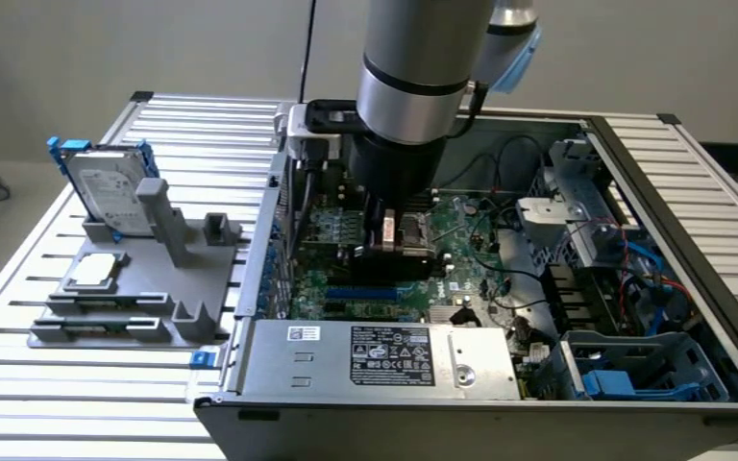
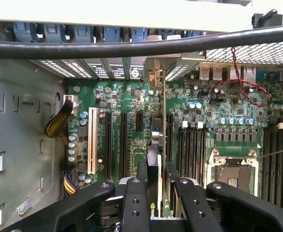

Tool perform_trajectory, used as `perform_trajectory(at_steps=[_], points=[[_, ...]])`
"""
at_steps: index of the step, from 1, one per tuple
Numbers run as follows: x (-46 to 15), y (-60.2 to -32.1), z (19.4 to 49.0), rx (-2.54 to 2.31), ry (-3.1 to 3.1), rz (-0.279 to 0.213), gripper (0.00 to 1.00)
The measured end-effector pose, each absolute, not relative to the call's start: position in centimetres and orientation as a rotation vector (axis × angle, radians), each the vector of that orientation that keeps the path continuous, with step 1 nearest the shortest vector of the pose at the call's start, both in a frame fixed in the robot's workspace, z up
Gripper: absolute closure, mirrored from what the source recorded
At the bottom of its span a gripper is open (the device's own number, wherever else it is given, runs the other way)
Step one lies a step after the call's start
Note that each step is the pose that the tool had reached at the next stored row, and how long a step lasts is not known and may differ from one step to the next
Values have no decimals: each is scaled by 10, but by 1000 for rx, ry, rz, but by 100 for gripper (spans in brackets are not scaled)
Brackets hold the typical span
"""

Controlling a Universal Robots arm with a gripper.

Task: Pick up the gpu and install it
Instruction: 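Insert the gpu into the slot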

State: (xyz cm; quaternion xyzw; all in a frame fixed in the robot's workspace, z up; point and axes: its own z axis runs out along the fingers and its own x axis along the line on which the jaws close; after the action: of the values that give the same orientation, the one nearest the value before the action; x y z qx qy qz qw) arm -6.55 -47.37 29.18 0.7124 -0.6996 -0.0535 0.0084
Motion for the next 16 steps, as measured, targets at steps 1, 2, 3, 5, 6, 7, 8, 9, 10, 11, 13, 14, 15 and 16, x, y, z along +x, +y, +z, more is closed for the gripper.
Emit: perform_trajectory(at_steps=[1, 2, 3, 5, 6, 7, 8, 9, 10, 11, 13, 14, 15, 16], points=[[-66, -474, 290, 2226, -2186, -167, 74], [-66, -474, 288, 2226, -2186, -167, 74], [-66, -474, 287, 2226, -2186, -167, 74], [-66, -474, 287, 2224, -2185, -163, 74], [-66, -474, 287, 2224, -2184, -163, 74], [-66, -474, 286, 2224, -2185, -163, 74], [-66, -474, 285, 2224, -2185, -163, 74], [-66, -474, 284, 2224, -2185, -163, 74], [-66, -474, 283, 2224, -2184, -163, 74], [-66, -474, 282, 2224, -2185, -162, 74], [-67, -474, 280, 2224, -2185, -163, 74], [-67, -474, 279, 2224, -2185, -162, 74], [-67, -474, 278, 2224, -2185, -162, 74], [-67, -474, 278, 2224, -2184, -162, 74]])
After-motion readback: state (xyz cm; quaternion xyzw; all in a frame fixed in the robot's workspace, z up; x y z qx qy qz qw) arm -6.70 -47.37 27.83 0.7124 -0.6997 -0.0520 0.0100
